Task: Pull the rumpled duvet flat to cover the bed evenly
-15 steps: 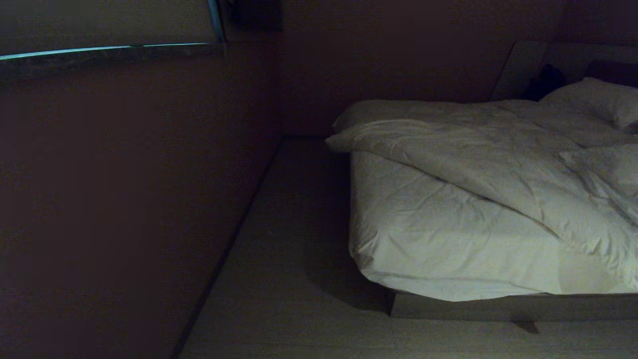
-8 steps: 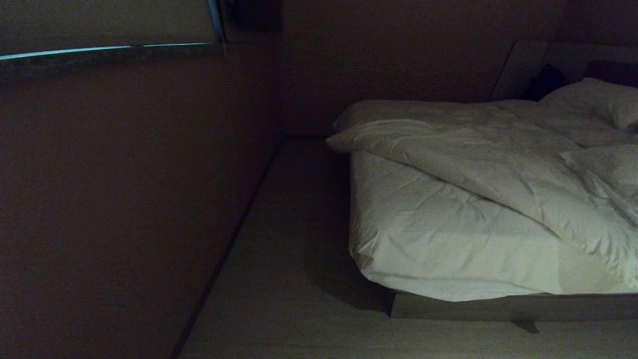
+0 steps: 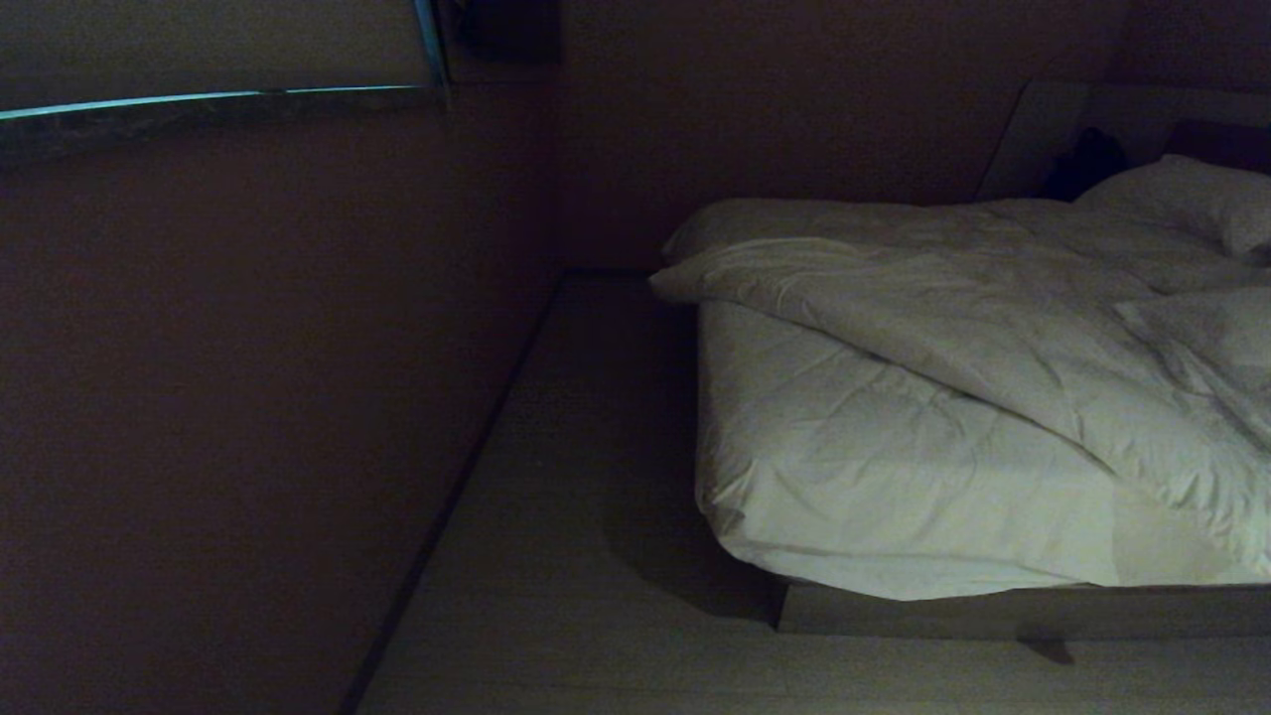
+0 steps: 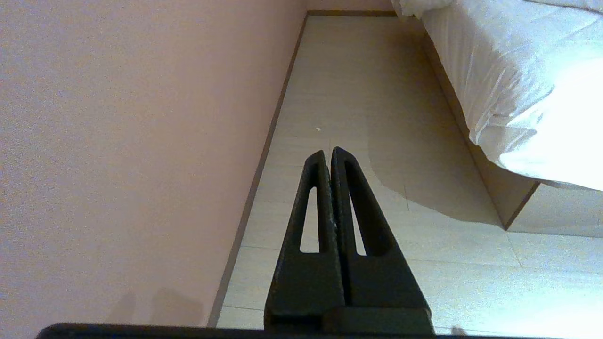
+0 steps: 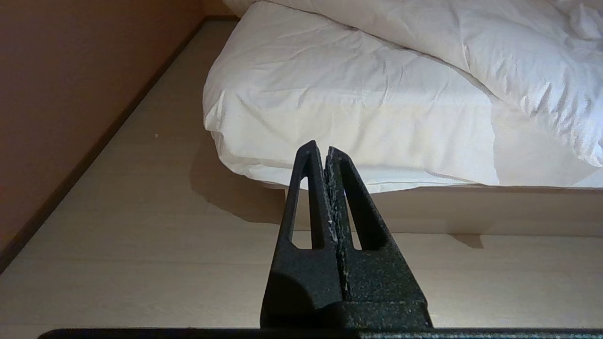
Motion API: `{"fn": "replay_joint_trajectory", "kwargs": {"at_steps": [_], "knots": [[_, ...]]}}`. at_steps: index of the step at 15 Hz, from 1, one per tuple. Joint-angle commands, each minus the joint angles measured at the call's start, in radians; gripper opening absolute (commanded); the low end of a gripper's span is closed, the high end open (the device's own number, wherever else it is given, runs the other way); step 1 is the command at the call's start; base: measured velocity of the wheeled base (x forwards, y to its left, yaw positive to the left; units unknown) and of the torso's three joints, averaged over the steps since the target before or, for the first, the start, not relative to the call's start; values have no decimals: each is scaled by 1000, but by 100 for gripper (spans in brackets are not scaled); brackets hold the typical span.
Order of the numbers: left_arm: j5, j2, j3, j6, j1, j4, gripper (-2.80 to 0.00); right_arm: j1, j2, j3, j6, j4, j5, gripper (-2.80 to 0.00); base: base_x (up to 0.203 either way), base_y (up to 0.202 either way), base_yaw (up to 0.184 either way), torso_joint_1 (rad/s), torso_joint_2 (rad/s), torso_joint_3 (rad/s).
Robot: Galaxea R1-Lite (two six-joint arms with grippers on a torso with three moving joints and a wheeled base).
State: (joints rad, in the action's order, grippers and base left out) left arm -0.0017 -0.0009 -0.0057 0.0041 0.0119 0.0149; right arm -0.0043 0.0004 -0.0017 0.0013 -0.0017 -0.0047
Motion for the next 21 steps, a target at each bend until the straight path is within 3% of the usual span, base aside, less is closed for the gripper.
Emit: {"fn": "replay_joint_trajectory", "kwargs": {"at_steps": [1,5,21], "knots": [[0,1,0,-1,0,0,-280,0,0,0,0,0,0,-280,0,0,0,0,0,0],[0,1,0,-2,0,0,-280,0,0,0,0,0,0,-280,33,0,0,-2,-1,0],[0,1,1,-3,0,0,-280,0,0,0,0,0,0,-280,195,0,0,3,4,4]]}}
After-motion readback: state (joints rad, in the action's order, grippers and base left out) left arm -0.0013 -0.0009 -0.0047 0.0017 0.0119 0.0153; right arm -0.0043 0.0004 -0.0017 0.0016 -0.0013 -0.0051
